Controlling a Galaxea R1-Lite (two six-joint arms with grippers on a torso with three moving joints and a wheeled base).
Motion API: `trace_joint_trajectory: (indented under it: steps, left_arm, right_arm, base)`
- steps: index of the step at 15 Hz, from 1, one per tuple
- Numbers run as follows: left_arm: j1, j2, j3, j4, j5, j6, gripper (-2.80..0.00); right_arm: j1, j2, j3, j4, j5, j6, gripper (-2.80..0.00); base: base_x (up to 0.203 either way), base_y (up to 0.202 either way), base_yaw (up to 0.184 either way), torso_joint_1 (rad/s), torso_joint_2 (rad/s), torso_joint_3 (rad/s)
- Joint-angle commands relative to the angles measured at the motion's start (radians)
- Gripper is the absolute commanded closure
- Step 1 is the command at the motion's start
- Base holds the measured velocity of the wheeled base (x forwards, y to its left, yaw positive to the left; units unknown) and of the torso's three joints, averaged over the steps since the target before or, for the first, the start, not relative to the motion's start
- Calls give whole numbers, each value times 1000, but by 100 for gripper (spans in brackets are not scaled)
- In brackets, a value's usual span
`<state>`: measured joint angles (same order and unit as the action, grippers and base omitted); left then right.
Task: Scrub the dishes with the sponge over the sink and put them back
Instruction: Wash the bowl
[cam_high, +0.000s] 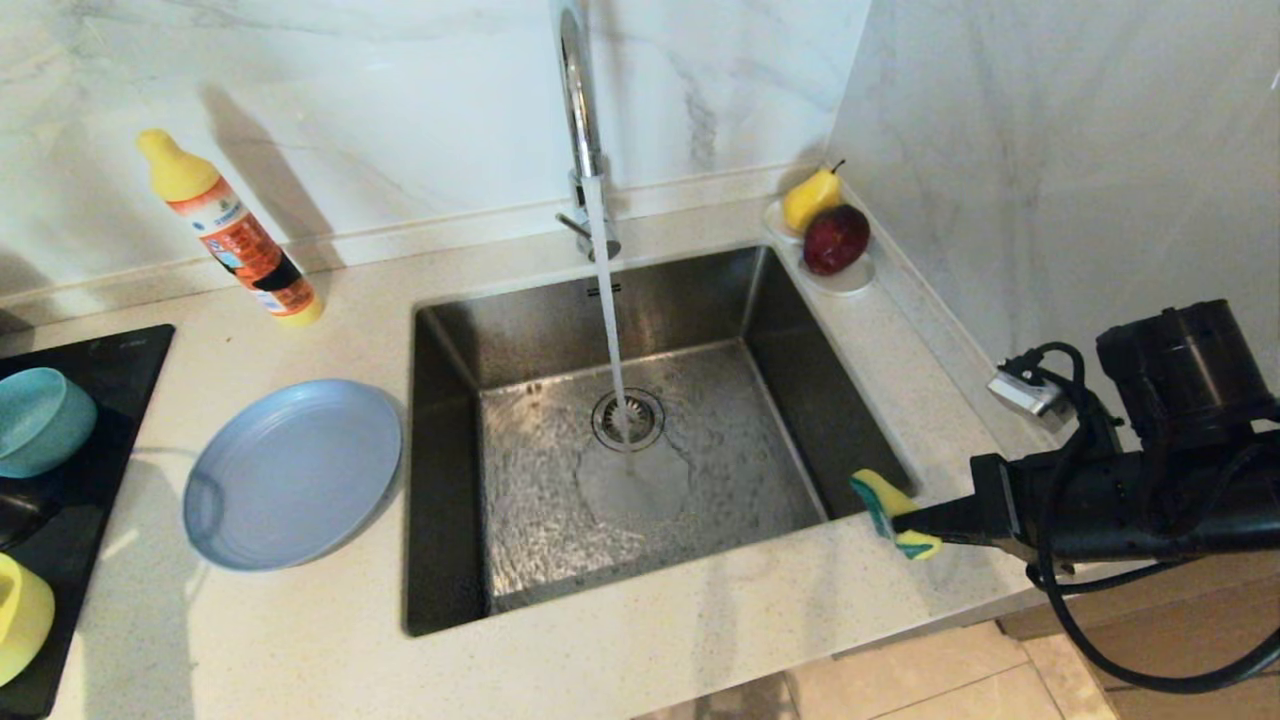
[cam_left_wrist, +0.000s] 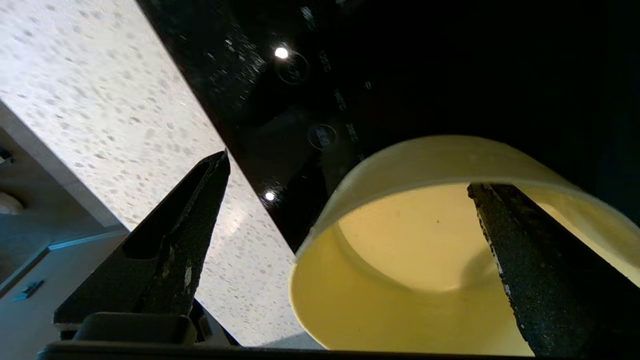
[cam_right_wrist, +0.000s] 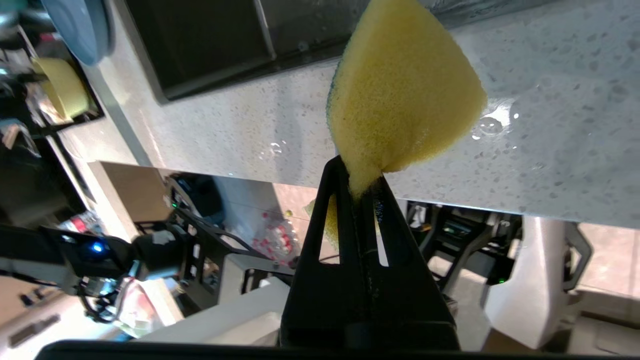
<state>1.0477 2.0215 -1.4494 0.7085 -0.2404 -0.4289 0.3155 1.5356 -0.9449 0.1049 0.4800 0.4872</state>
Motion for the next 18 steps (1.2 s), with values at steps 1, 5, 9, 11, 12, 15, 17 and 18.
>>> trace_joint_trajectory:
  steps: [1, 5, 9, 11, 12, 15, 17, 18]
  left_arm:
    - [-3, -4, 7, 3, -19, -1, -280]
    - [-15, 2, 15, -22, -24, 2, -280]
    - [-26, 3, 47, -89, -22, 4, -280]
    - [-29, 5, 53, -113, -19, 6, 0]
    - [-29, 5, 55, -116, -19, 4, 0]
    - [-29, 3, 55, -116, -20, 4, 0]
    - [-29, -4, 46, -116, -26, 4, 0]
    - [-29, -10, 43, -116, -30, 4, 0]
  right_arm:
    - [0, 1, 1, 1, 3, -1, 0]
    - [0, 1, 8, 1, 3, -1, 0]
    - [0, 5, 12, 1, 3, -1, 0]
    - [0, 3, 14, 2, 3, -1, 0]
    - [0, 0, 14, 1, 3, -1, 0]
    - [0, 3, 18, 1, 5, -1, 0]
    - [0, 3, 19, 1, 5, -2, 0]
    - [0, 1, 17, 1, 5, -2, 0]
  base:
    - [0, 0, 0, 0, 0, 0]
    - [0, 0, 0, 0, 0, 0]
    - [0, 0, 0, 0, 0, 0]
    - [0, 0, 0, 0, 0, 0]
    - [0, 0, 0, 0, 0, 0]
    - [0, 0, 0, 0, 0, 0]
    - [0, 0, 0, 0, 0, 0]
    - [0, 0, 0, 0, 0, 0]
